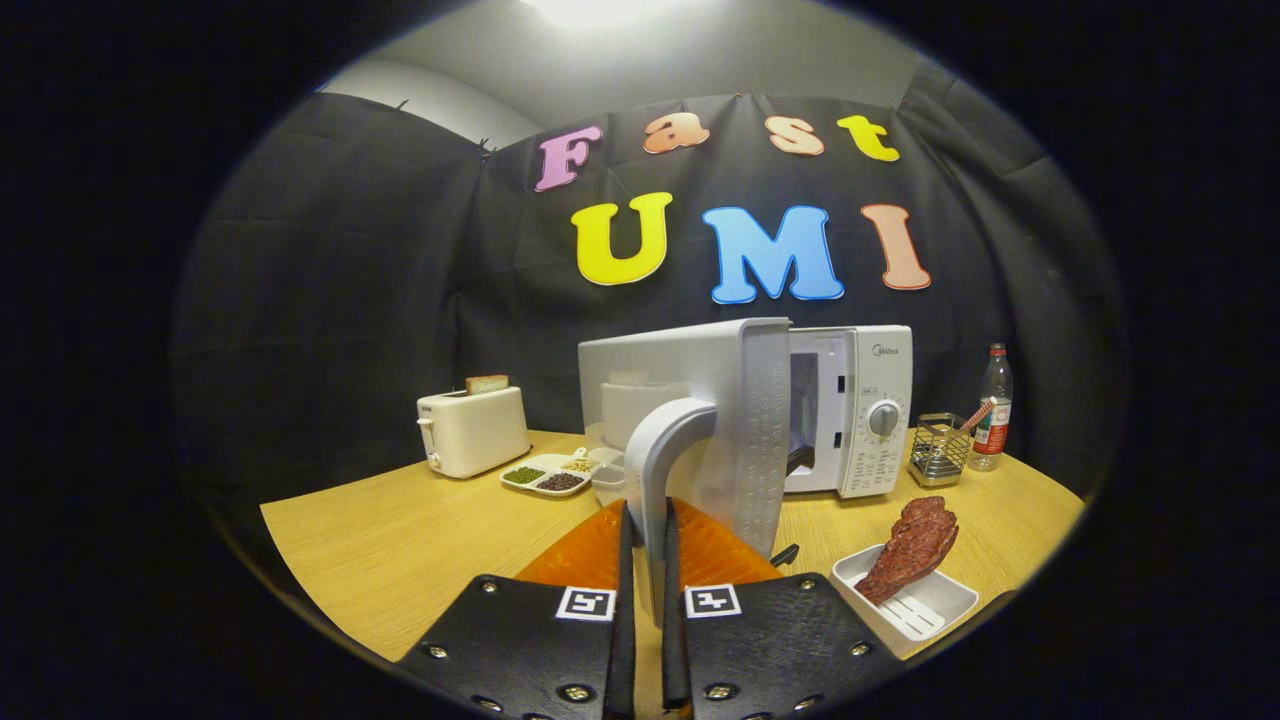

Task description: Open the microwave, put the food inside, and close the microwave door.

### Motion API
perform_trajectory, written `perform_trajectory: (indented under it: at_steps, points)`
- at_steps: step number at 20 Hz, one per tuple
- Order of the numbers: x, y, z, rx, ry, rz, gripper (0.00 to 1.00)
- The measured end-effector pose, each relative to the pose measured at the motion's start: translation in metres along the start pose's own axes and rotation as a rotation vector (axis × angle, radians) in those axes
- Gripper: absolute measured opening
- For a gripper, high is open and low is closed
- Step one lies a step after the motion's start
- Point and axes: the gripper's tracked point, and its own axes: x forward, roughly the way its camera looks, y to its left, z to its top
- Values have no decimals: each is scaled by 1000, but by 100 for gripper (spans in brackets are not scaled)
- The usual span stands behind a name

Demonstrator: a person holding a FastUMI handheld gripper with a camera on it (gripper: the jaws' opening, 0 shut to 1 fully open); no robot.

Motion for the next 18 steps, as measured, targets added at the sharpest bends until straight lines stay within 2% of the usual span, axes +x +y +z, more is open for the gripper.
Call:
perform_trajectory:
  at_steps: [7,12,14,15,16,17,18]
  points:
    - [-5,63,-6,-42,-26,7,11]
    - [-11,76,-10,-43,6,7,11]
    - [-21,87,-8,-38,7,59,10]
    - [-28,95,-8,-31,4,122,10]
    - [-36,105,-4,-13,-3,214,12]
    - [-44,103,-1,4,-11,258,23]
    - [-53,99,6,17,-14,287,43]
